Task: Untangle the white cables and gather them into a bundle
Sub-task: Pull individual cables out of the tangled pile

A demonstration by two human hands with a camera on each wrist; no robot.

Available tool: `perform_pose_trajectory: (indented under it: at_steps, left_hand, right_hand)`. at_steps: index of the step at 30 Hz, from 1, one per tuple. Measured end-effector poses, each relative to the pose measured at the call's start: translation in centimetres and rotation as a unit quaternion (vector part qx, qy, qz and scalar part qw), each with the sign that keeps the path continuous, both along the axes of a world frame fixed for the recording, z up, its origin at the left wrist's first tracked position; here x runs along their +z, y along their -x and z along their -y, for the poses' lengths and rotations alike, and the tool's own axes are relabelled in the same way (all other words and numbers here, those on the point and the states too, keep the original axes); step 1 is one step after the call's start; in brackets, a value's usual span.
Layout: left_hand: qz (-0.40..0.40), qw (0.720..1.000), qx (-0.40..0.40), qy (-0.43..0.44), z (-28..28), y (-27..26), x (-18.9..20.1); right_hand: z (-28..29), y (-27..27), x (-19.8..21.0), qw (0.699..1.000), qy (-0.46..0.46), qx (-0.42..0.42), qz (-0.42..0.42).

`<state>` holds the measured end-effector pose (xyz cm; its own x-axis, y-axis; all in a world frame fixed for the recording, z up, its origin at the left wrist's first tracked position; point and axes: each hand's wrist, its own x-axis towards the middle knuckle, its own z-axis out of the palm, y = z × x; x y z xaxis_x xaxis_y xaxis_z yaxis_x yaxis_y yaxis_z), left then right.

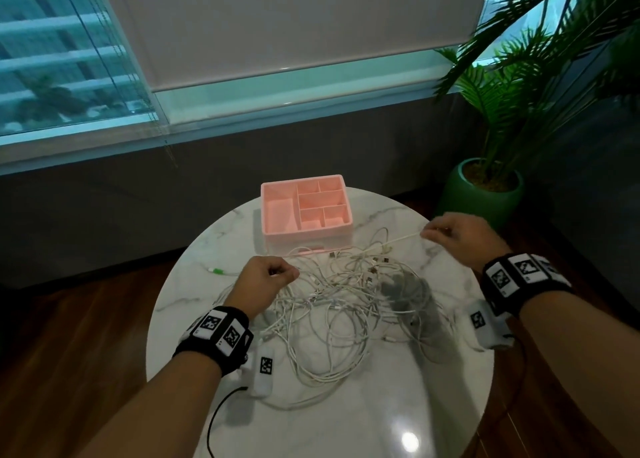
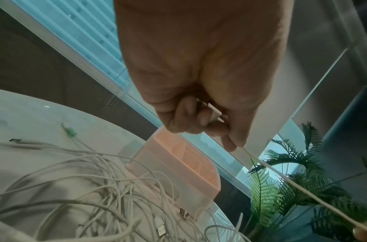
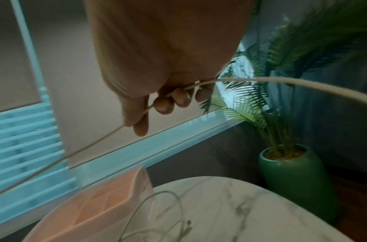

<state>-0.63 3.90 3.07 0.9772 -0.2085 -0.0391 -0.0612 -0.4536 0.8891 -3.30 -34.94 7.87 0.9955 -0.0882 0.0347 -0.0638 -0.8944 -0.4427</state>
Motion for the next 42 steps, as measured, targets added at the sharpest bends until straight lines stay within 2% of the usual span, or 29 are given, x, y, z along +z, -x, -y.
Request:
perform_pose_trajectory:
  at_steps: [3,7,9,11,14,17,22,26,32,35,39,42]
  left_hand:
    - [-0.009,0.997,0.053,0.064,-0.2,0.1,0.5]
    - [-0.054,0.980,0.069,0.179,1.3,0.3,0.9]
    - [-0.099,0.954,0.072,0.274,2.3,0.4,1.2]
    - [-0.135,0.915,0.073,0.373,2.7,0.2,1.6]
    - [-0.144,0.863,0.085,0.476,2.5,-0.4,2.0]
    - [-0.137,0.863,0.076,0.480,2.3,-0.5,1.7]
    - [-0.166,0.851,0.054,0.496,3.1,0.0,0.3]
    - [-0.179,0.870,0.054,0.456,3.6,0.4,-0.4]
    - [-0.130,0.920,0.067,0.363,2.9,0.7,-0.7]
    - [-0.121,0.926,0.085,0.347,2.8,1.0,-1.2]
    - [-0.149,0.914,0.109,0.362,1.8,1.5,-1.9]
    - [-0.155,0.912,0.121,0.361,1.5,2.0,-2.4]
  right_hand:
    - [3.1,0.7,-1.3,0.998,-0.042,-0.033,-0.027]
    - [3.9,3.8,-5.4,0.990,-0.078,-0.043,-0.110]
    - [4.0,5.3,-7.9,0.984,-0.092,-0.046,-0.146]
    - [4.5,6.9,-10.3,0.976,-0.101,-0.063,-0.184]
    - [5.3,9.4,-12.4,0.958,-0.122,-0.102,-0.240]
    - [6.5,10.9,-12.6,0.946,-0.163,-0.135,-0.246]
    - [8.6,10.4,-11.0,0.946,-0.155,-0.193,-0.207]
    - [9.2,8.6,-9.6,0.955,-0.113,-0.213,-0.173]
    - [9.3,7.2,-9.1,0.954,0.003,-0.254,-0.162]
    - [8.7,6.4,-9.3,0.955,0.017,-0.255,-0.151]
    - [8.0,6.9,-11.6,0.941,0.027,-0.259,-0.214]
    - [7.0,7.3,-13.9,0.934,0.060,-0.194,-0.294]
